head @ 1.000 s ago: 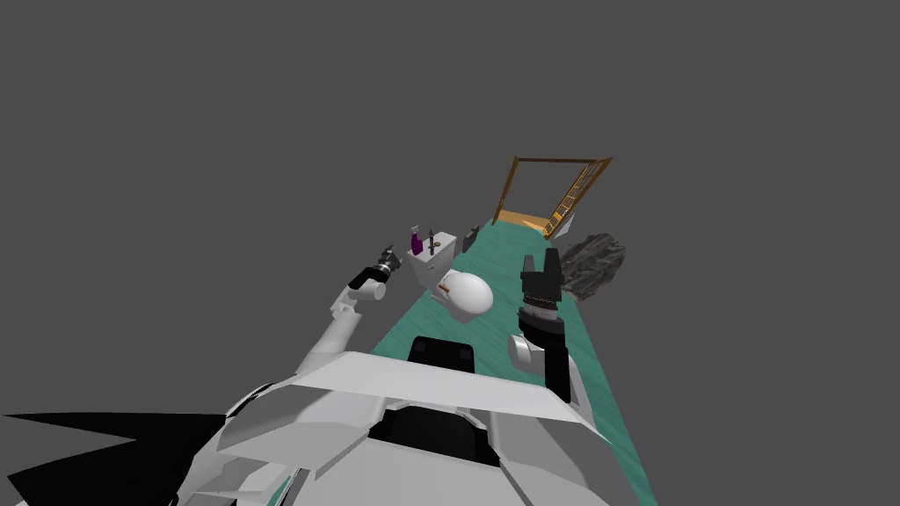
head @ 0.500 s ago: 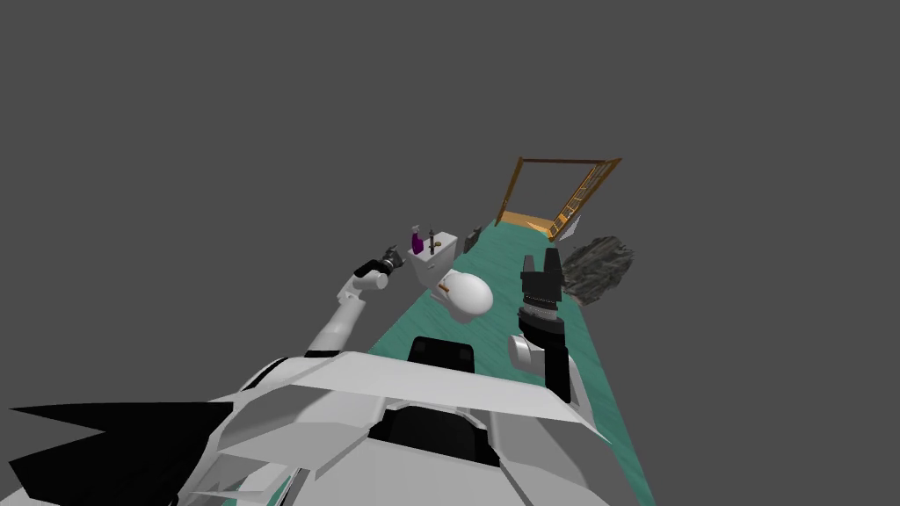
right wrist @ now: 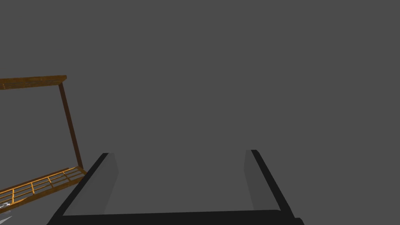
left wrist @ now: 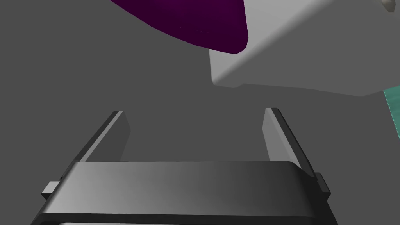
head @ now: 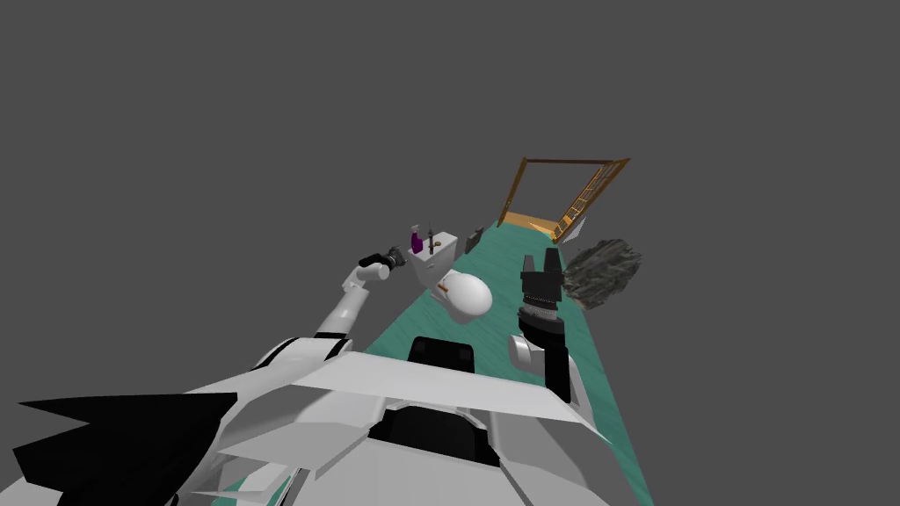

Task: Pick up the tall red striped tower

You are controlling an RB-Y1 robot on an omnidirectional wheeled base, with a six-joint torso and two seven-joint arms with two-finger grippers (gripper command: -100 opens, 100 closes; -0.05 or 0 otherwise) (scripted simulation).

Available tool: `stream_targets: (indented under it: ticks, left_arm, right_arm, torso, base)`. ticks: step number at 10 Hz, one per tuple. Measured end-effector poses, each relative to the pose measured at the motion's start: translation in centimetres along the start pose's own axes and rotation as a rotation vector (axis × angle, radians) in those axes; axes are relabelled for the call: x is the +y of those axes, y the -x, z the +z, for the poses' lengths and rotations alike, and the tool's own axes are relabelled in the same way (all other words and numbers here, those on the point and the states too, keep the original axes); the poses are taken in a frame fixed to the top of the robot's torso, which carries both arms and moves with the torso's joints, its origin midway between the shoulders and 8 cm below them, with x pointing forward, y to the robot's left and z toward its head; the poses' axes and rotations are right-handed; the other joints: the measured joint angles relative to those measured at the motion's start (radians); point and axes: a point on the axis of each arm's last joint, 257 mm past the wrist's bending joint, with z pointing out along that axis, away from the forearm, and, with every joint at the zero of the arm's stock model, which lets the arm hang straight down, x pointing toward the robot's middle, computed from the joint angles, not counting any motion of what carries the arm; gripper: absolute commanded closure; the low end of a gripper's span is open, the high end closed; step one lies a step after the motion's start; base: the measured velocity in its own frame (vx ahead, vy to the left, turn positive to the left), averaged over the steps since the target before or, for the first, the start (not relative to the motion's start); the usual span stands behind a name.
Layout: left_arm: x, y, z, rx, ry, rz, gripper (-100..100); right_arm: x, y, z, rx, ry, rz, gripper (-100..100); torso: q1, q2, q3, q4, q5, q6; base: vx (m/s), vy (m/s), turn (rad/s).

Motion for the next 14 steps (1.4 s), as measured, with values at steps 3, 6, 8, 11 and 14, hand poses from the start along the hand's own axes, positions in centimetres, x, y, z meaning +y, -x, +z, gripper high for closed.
stream_targets:
  ticks: [3,6,8,11,14]
  left_arm:
    - [0.1,0.1,1.5,-0.02,0.076,-0.038,-100]
    - [0.1,0.3,2.6,-0.045,0.145,-0.072,-100]
    - [-0.2,0.2,3.3,-0.062,0.188,-0.093,-100]
    - [-0.9,0.2,3.9,-0.089,0.249,-0.124,-100]
    - [-1.8,-0.1,4.4,-0.114,0.301,-0.151,-100]
  right_arm:
    - [0.0,0.0,0.0,0.0,0.0,0.0,0]
    - [0.0,0.0,0.0,0.0,0.0,0.0,0]
    - [0.0,0.0,0.0,0.0,0.0,0.0,0]
    - [0.0,0.0,0.0,0.0,0.0,0.0,0]
    - [0.0,0.0,0.0,0.0,0.0,0.0,0]
  torso:
    - [-0.001,0.0,0.0,0.0,0.0,0.0]
    - [0.0,0.0,0.0,0.0,0.0,0.0]
    - [0.0,-0.001,0.0,0.0,0.0,0.0]
    - [-0.001,-0.001,-0.001,0.0,0.0,0.0]
    - [0.0,-0.002,-0.001,-0.001,0.0,0.0]
  base:
    - [0.017,-0.063,0.053]
    - [0.021,-0.069,0.055]
    - [0.027,-0.057,0.051]
    - [0.034,-0.068,0.04]
    - [0.039,-0.066,0.042]
